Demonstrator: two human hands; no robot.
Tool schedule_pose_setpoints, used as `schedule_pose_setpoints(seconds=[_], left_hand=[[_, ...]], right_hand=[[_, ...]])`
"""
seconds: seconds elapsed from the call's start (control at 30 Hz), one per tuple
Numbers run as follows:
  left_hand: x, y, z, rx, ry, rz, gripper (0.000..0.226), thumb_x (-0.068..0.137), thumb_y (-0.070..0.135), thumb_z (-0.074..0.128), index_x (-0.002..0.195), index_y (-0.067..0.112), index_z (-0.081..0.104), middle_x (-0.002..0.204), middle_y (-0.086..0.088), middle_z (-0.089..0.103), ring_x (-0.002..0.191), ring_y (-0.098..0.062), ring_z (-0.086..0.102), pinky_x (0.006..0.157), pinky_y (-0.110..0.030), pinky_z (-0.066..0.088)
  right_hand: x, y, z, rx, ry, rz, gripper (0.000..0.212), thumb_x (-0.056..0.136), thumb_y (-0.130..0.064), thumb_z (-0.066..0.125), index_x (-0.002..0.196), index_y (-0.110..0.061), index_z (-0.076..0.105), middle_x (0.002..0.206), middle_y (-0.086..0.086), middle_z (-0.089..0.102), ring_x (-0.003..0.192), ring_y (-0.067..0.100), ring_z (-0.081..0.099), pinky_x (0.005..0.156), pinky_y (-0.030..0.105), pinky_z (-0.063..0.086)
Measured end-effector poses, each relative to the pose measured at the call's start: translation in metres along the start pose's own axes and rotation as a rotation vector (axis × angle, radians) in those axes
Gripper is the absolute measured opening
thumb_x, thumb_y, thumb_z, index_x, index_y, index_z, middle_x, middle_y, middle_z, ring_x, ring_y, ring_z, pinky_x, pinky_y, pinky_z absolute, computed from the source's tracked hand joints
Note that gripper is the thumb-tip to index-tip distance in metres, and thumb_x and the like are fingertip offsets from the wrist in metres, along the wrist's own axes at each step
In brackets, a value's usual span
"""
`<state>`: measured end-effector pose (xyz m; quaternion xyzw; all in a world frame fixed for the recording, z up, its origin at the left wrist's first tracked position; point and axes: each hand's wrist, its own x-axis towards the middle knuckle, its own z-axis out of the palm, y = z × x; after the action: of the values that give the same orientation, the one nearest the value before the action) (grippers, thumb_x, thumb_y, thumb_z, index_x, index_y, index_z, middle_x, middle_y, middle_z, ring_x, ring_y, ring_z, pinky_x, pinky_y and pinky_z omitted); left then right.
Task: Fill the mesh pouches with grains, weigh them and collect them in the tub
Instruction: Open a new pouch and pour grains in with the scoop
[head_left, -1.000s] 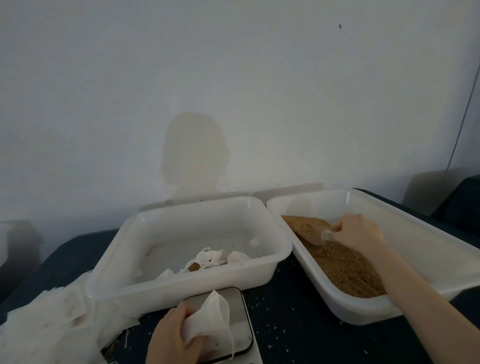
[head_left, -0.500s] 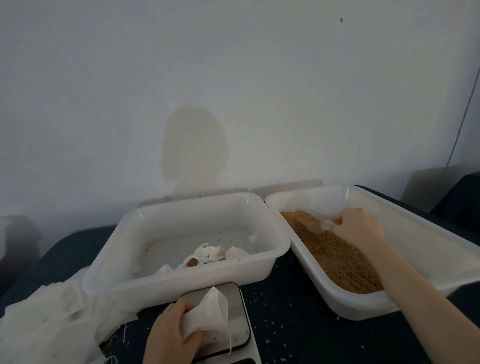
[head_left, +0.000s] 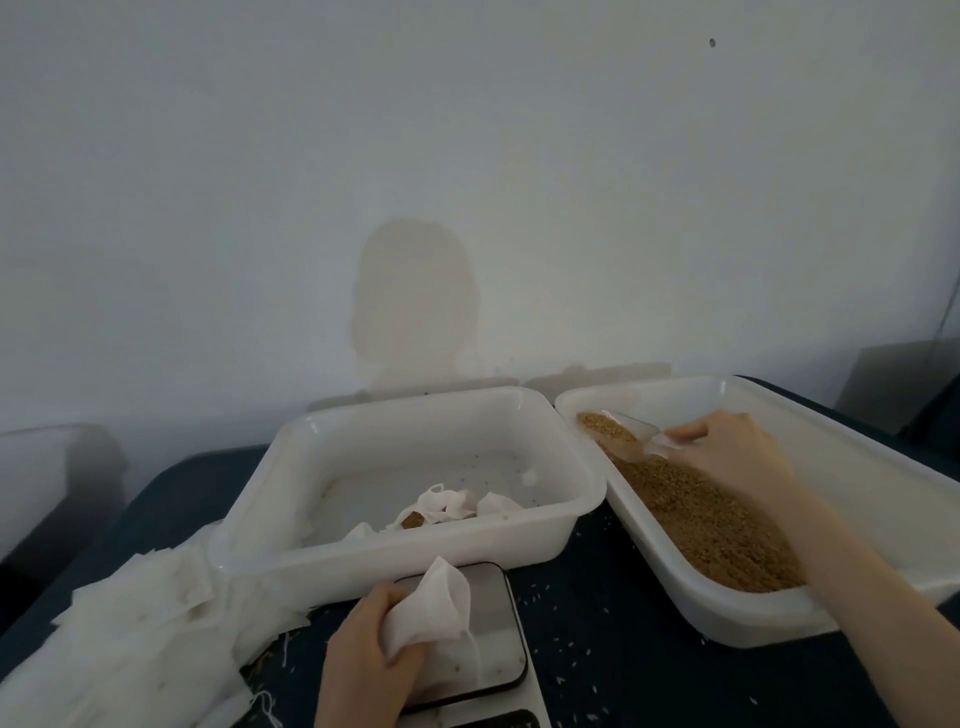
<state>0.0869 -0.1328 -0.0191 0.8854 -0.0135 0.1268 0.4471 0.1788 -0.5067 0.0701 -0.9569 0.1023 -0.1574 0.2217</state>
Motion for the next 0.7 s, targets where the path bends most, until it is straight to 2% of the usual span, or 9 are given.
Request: schedule_pose_setpoints(seconds=[0.07, 0.1, 0.2, 0.3, 0.4, 0.43, 0.5, 0.6, 0.7], left_hand=[[-0.002, 0.000, -0.002, -0.049, 0.024, -0.001, 0.035, 0.073, 0.017, 0.079, 0.083, 0.040, 0.054, 0.081, 0.012, 0.062, 0.081, 0.000, 0.055, 0.068, -0.008, 0.036], [-0.002, 0.000, -0.003, -0.068, 0.037, -0.002, 0.038, 0.074, 0.015, 0.079, 0.085, 0.042, 0.054, 0.083, 0.013, 0.063, 0.083, 0.000, 0.056, 0.068, -0.009, 0.038], [-0.001, -0.001, -0.005, -0.087, 0.052, -0.031, 0.042, 0.077, 0.013, 0.076, 0.084, 0.045, 0.051, 0.082, 0.015, 0.061, 0.080, 0.001, 0.056, 0.066, -0.008, 0.040], [-0.001, -0.003, -0.005, -0.097, 0.062, -0.044, 0.037, 0.078, 0.016, 0.074, 0.086, 0.044, 0.052, 0.083, 0.014, 0.063, 0.081, 0.001, 0.058, 0.064, -0.008, 0.040], [0.000, -0.006, -0.007, -0.113, 0.082, -0.053, 0.035, 0.078, 0.012, 0.072, 0.086, 0.041, 0.054, 0.082, 0.006, 0.066, 0.078, -0.006, 0.061, 0.062, -0.010, 0.042], [0.000, -0.007, -0.008, -0.119, 0.084, -0.047, 0.034, 0.077, 0.011, 0.072, 0.087, 0.039, 0.055, 0.081, 0.003, 0.067, 0.078, -0.010, 0.063, 0.064, -0.013, 0.045], [0.000, -0.009, -0.008, -0.123, 0.077, -0.025, 0.031, 0.076, 0.013, 0.073, 0.090, 0.036, 0.057, 0.083, 0.001, 0.068, 0.079, -0.015, 0.064, 0.070, -0.028, 0.051], [-0.001, -0.011, -0.008, -0.131, 0.080, 0.002, 0.028, 0.075, 0.019, 0.075, 0.091, 0.034, 0.058, 0.084, 0.003, 0.067, 0.080, -0.012, 0.063, 0.070, -0.027, 0.048], [0.000, -0.012, -0.007, -0.142, 0.093, 0.018, 0.028, 0.075, 0.022, 0.076, 0.093, 0.034, 0.058, 0.086, 0.005, 0.066, 0.082, -0.012, 0.062, 0.070, -0.026, 0.046]], right_hand=[[-0.002, -0.010, -0.005, 0.128, -0.035, -0.045, 0.030, 0.078, -0.048, 0.070, 0.105, -0.034, 0.073, 0.084, -0.014, 0.070, 0.058, 0.007, 0.057, 0.061, 0.028, 0.053], [-0.004, -0.016, -0.008, 0.171, -0.046, -0.069, 0.028, 0.078, -0.043, 0.072, 0.104, -0.033, 0.073, 0.081, -0.014, 0.071, 0.049, 0.006, 0.053, 0.055, 0.027, 0.052], [-0.011, -0.029, -0.014, 0.242, -0.036, -0.137, 0.024, 0.077, -0.036, 0.075, 0.101, -0.034, 0.074, 0.067, -0.020, 0.067, 0.036, 0.002, 0.047, 0.042, 0.019, 0.042], [-0.023, -0.040, -0.015, 0.342, -0.095, -0.228, 0.021, 0.077, -0.034, 0.077, 0.098, -0.034, 0.075, 0.049, -0.017, 0.062, 0.033, -0.002, 0.043, 0.038, 0.009, 0.031], [-0.035, -0.049, -0.014, 0.406, -0.228, -0.317, 0.023, 0.077, -0.026, 0.079, 0.097, -0.034, 0.075, 0.064, -0.020, 0.069, 0.053, -0.010, 0.058, 0.051, 0.006, 0.041], [-0.038, -0.051, -0.014, 0.399, -0.271, -0.343, 0.025, 0.077, -0.022, 0.079, 0.096, -0.037, 0.074, 0.072, -0.020, 0.072, 0.062, -0.009, 0.062, 0.056, 0.007, 0.044], [-0.043, -0.056, -0.012, 0.382, -0.332, -0.395, 0.033, 0.076, -0.016, 0.079, 0.092, -0.044, 0.074, 0.077, -0.020, 0.072, 0.067, -0.004, 0.065, 0.059, 0.007, 0.044], [-0.049, -0.062, -0.009, 0.347, -0.415, -0.466, 0.036, 0.074, -0.021, 0.081, 0.092, -0.052, 0.072, 0.085, -0.010, 0.075, 0.078, 0.015, 0.069, 0.071, 0.024, 0.052], [-0.053, -0.069, -0.008, 0.300, -0.489, -0.522, 0.041, 0.072, -0.025, 0.082, 0.093, -0.058, 0.068, 0.090, -0.009, 0.075, 0.087, 0.015, 0.069, 0.085, 0.032, 0.055]])
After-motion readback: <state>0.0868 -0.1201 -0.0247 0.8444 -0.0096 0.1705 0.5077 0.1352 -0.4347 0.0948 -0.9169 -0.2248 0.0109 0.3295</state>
